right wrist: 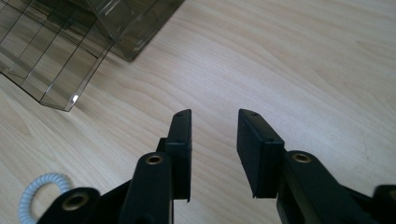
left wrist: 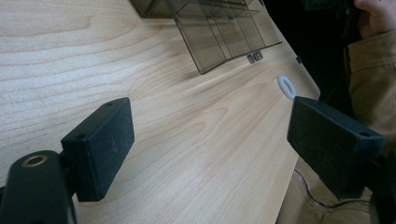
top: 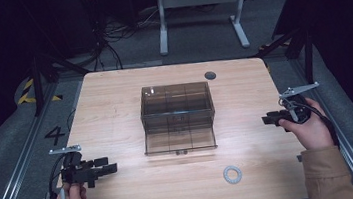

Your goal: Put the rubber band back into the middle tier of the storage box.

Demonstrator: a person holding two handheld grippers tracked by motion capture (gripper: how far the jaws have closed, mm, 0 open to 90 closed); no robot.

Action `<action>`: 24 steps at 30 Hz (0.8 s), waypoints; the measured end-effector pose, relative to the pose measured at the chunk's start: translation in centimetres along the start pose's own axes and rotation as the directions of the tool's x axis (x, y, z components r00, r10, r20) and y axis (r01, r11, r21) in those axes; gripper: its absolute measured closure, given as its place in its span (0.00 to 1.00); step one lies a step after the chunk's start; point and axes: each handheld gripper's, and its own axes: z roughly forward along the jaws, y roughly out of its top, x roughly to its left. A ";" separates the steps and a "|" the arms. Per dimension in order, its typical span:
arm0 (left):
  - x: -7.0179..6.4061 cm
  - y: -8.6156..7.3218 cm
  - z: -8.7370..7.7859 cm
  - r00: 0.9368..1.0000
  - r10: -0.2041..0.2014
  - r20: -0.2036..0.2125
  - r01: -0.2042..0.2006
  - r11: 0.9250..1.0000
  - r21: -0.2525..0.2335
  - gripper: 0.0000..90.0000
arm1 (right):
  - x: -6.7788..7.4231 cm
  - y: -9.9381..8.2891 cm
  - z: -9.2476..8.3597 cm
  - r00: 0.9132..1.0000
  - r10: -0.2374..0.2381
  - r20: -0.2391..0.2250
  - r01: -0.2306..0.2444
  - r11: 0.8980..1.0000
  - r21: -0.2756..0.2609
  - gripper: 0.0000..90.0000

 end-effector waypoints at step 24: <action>0.0 0.1 0.1 1.000 0.004 0.006 -0.004 1.000 0.001 0.17 | 3.7 1.0 -1.0 0.987 -0.145 -0.072 0.147 0.989 0.029 0.72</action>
